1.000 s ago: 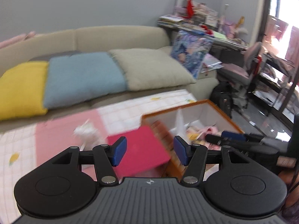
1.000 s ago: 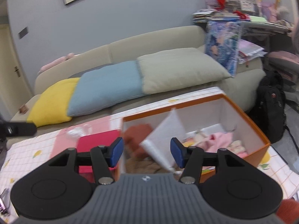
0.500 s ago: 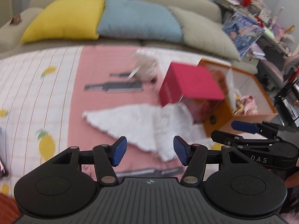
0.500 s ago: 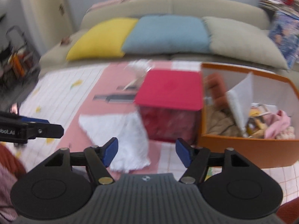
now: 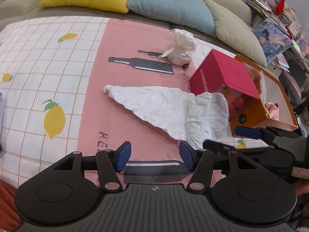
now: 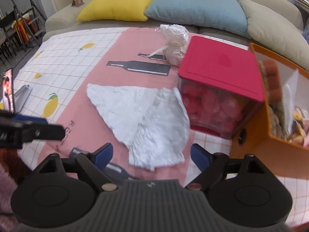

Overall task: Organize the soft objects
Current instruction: 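Withdraw both tools from the box toward the white tissue, then grasp the white tissue with the right gripper and lift it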

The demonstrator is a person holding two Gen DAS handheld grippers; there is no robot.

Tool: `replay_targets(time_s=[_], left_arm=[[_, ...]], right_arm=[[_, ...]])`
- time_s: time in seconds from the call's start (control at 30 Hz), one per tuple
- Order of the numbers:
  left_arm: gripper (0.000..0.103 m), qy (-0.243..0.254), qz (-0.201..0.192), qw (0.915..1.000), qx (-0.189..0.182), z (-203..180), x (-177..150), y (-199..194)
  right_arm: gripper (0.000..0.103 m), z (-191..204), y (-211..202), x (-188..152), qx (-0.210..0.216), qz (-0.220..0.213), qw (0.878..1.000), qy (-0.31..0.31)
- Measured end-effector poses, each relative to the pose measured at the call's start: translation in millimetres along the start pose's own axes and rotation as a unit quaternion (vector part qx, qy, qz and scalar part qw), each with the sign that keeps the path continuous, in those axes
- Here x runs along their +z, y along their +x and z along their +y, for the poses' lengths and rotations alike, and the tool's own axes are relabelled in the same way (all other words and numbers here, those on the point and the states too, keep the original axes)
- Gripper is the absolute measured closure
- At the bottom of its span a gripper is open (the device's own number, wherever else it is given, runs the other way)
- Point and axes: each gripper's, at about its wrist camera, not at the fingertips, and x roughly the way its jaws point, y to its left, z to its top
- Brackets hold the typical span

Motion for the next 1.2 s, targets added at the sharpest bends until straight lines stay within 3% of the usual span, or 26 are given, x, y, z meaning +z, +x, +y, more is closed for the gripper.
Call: replay_targets(time_s=[0.27,0.47,0.67,0.7,0.73,0.77,0.83,0.9,1.03,1.2], left_arm=[[0.036,-0.028,0.007,0.9996,-0.003,17,4,7],[0.036,-0.04,0.007,0.9992,-0.001,26,7,9],[0.036,-0.038,0.012,0.9992,-0.001,25,8,14],[0.036,-0.038,0.012,0.9992,0.0,25,9,14],[0.036,-0.038,0.012,0.9992,0.0,26,9,14],[0.036,-0.039,0.012,0.9992,0.001,26,9,14],[0.036,-0.041,0.013,0.9991,0.003,26,9,14],[0.037,-0.042,0.01,0.9991,0.003,27,9,12],[0.037,-0.044,0.006,0.999,0.004,29,9,9],[0.039,-0.038,0.011,0.9991,-0.017,23,8,11]], right_arm=[[0.016,18,54,25,0.002,0.041,0.997,0.06],[0.016,5,79,34,0.006,0.061,0.984,0.168],[0.033,15,94,34,-0.022,0.076,0.987,0.141],[0.041,19,94,33,-0.03,0.074,0.989,0.126],[0.06,22,94,33,-0.039,0.073,0.99,0.11],[0.071,24,93,31,-0.05,0.069,0.992,0.092],[0.091,19,90,30,-0.035,0.069,0.993,0.087],[0.093,10,81,28,-0.01,0.066,0.993,0.098],[0.094,2,46,21,-0.007,0.051,0.996,0.071],[0.094,-7,-8,10,-0.029,0.055,0.998,-0.002]])
